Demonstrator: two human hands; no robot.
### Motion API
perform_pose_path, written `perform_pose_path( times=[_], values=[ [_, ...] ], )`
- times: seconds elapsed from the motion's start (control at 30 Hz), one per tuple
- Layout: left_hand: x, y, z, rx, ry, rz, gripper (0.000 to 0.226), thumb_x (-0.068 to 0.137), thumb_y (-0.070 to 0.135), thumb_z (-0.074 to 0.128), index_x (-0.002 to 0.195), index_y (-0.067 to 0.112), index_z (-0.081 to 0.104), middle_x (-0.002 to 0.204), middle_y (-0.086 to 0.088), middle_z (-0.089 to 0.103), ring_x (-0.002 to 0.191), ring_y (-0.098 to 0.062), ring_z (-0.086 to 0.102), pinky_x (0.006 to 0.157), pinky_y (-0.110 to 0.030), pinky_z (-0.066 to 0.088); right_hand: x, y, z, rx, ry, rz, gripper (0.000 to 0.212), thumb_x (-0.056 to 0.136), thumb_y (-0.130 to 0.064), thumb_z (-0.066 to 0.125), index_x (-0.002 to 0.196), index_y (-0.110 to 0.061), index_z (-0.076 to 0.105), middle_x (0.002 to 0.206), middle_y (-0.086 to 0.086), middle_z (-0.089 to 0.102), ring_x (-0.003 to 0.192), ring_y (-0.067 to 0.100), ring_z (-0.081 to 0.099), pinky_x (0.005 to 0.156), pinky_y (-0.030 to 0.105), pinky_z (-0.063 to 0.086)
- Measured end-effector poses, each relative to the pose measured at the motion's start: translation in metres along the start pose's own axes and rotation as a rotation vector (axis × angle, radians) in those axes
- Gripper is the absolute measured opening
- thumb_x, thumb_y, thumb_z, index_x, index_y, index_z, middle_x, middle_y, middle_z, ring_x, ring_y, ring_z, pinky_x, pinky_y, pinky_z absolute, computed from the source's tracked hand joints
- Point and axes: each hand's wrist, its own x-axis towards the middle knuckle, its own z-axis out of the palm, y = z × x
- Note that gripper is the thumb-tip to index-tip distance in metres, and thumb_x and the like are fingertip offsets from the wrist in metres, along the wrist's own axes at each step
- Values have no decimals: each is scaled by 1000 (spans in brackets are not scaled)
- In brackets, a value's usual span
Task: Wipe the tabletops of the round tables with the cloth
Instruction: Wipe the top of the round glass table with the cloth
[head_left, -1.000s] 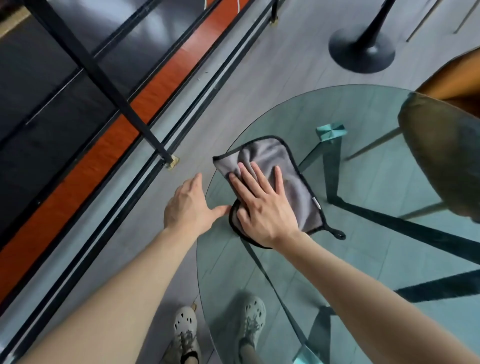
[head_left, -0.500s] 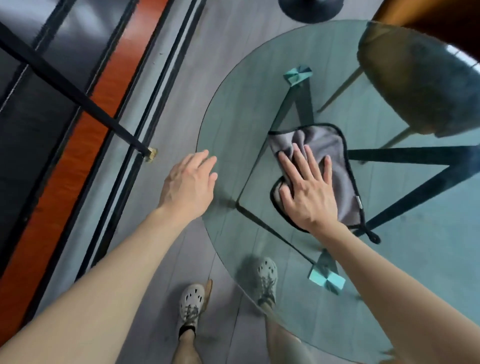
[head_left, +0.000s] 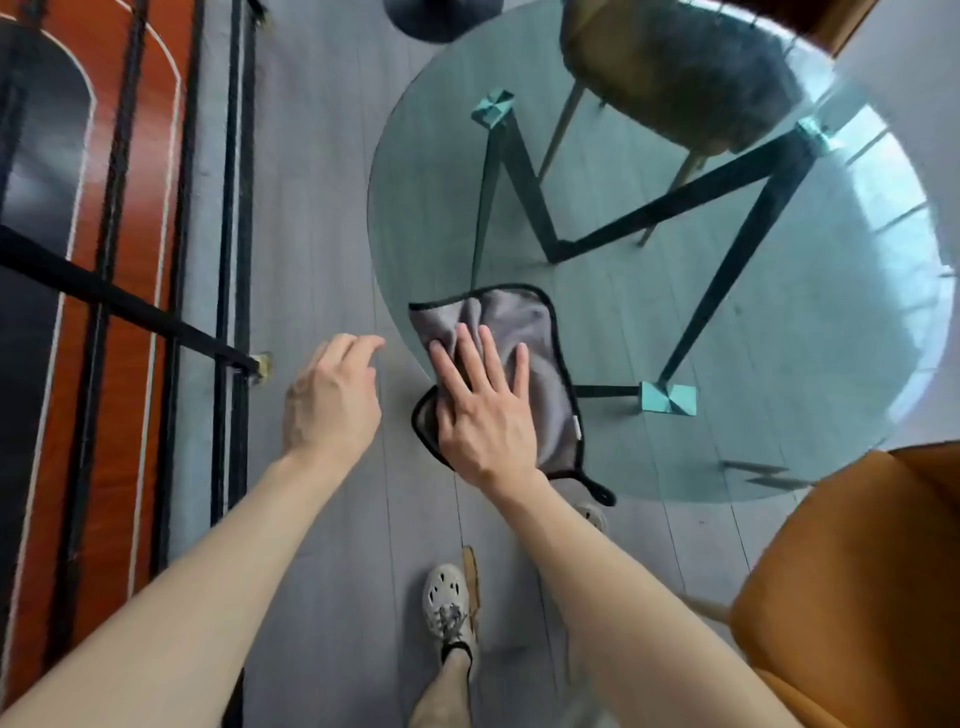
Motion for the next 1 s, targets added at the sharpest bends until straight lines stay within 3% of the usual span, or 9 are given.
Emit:
perform_pose_path(
  times=[0.1,0.2,0.27,0.33,0.43,0.53,0.63,0.83,1.0],
  values=[
    [-7,12,2,-12,-5,39,8,94,18,73,92,18,65,94,-1,63,89,-31,62,70,-42,50,-59,95,-17,-36,-2,201,73,102,-41,45,172,-36,28,184,-1,10,171,20,0,133,66,8],
    [-9,30,4,-55,-15,96,38,92,33,77,71,19,49,78,1,55,77,-29,54,63,-37,42,-100,168,-37,-22,-4,545,74,101,-46,32,174,-38,20,184,-5,1,170,16,-7,134,64,3],
    [-7,38,5,-58,9,136,46,95,38,73,66,20,41,74,0,53,74,-29,52,62,-35,36,-89,154,-35,1,22,754,75,101,-47,26,174,-37,16,184,-2,-2,170,19,-10,133,66,-1],
    [-3,40,6,-50,26,140,44,102,36,65,68,20,42,77,-3,55,75,-32,54,62,-34,32,-50,101,-26,1,46,712,75,101,-46,30,174,-35,17,185,2,-1,170,24,-9,132,69,-3],
    [5,39,10,-35,29,120,31,108,29,53,82,14,58,90,-6,62,85,-34,58,65,-39,43,11,25,-11,-9,25,388,73,102,-44,37,173,-32,25,184,5,8,171,26,-3,131,70,1],
    [11,51,17,-48,30,166,20,108,22,50,100,15,66,105,-5,66,98,-33,60,79,-45,51,15,17,-7,18,19,307,71,103,-43,40,173,-32,28,184,4,11,171,25,-1,131,67,3],
    [12,80,31,-78,10,234,15,105,19,54,109,14,68,116,-6,66,109,-32,60,92,-47,51,-26,53,-9,37,31,270,72,104,-41,45,173,-36,26,184,1,10,171,22,-1,133,64,4],
    [15,147,55,-65,-108,377,26,102,23,60,124,10,66,130,-9,66,123,-31,59,107,-49,48,-113,176,-37,2,35,482,73,105,-45,44,173,-40,20,184,-5,2,170,16,-8,135,61,5],
    [33,189,62,-37,-130,442,33,103,25,61,131,10,65,137,-9,63,130,-30,57,112,-48,46,-122,293,-60,-26,10,652,70,106,-50,29,174,-39,17,184,-6,1,170,15,-8,136,59,3]
  ],
)
